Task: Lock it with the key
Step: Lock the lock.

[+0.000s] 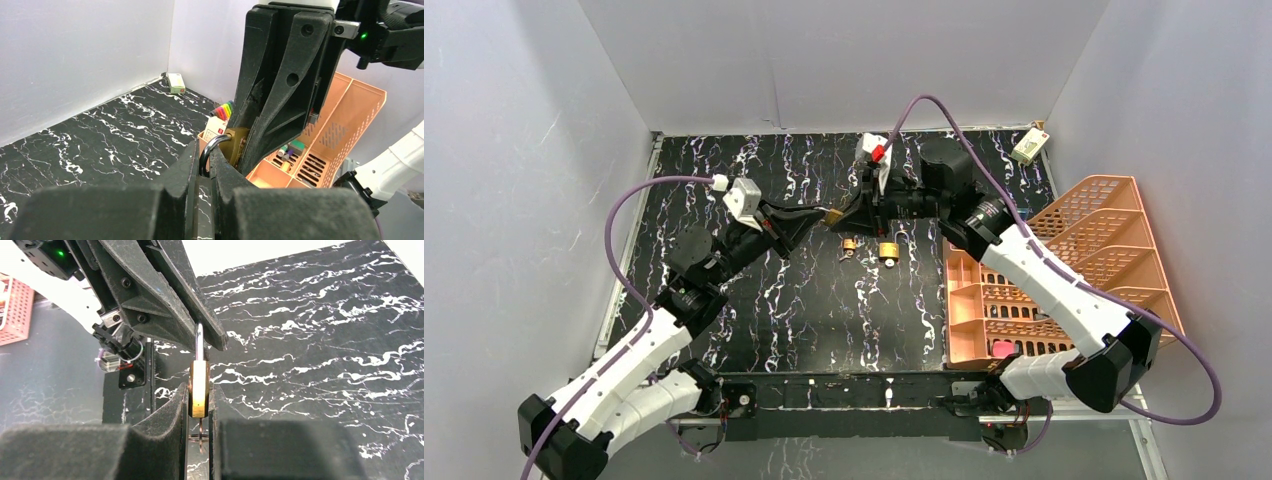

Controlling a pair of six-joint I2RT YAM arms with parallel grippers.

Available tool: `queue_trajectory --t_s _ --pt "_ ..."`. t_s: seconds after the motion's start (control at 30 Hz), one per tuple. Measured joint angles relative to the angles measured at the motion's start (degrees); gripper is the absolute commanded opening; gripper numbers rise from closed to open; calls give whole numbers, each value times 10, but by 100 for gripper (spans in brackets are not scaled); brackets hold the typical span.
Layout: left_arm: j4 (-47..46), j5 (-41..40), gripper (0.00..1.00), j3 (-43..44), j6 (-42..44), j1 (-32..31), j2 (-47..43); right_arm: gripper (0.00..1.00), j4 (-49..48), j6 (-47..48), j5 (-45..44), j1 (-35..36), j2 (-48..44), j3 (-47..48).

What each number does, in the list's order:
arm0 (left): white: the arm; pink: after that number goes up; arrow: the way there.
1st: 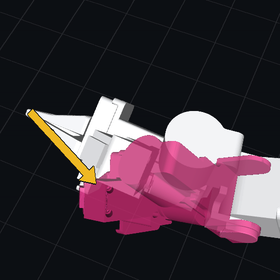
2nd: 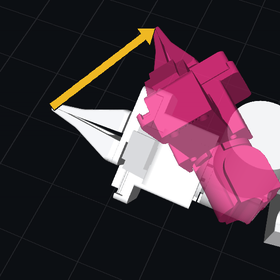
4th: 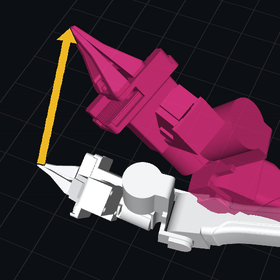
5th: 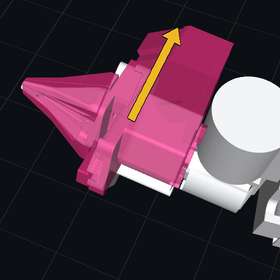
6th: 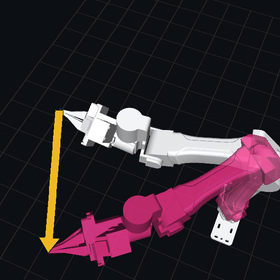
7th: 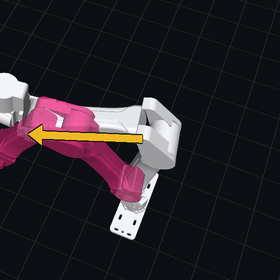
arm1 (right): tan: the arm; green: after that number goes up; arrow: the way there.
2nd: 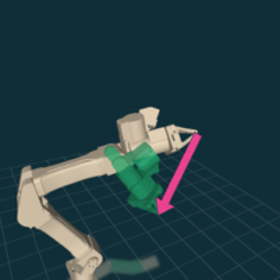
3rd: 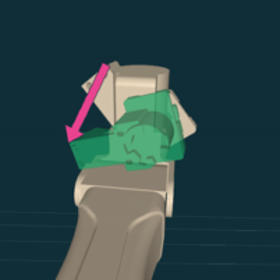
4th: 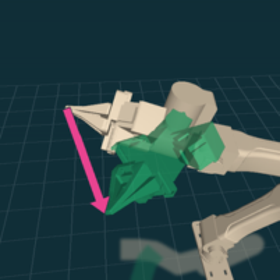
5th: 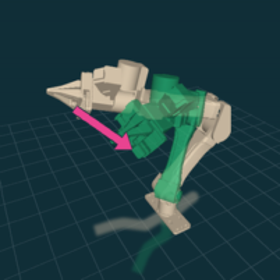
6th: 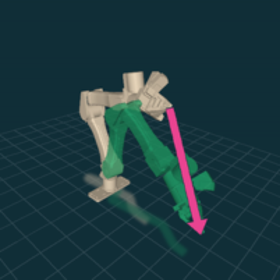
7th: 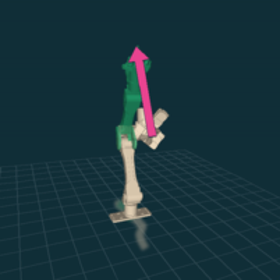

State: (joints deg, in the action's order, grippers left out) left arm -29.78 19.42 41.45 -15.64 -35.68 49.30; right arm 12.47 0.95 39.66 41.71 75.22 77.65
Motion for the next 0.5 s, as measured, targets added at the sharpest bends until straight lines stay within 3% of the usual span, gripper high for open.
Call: queue_trajectory --t_s 0.27,0.5 --pt "33 -5 0 8 17 -12 -17 0 -42 -17 43 -12 -9 -25" --pt "-15 3 0 17 -11 -7 42 0 -78 -60 69 -38 3 -35"
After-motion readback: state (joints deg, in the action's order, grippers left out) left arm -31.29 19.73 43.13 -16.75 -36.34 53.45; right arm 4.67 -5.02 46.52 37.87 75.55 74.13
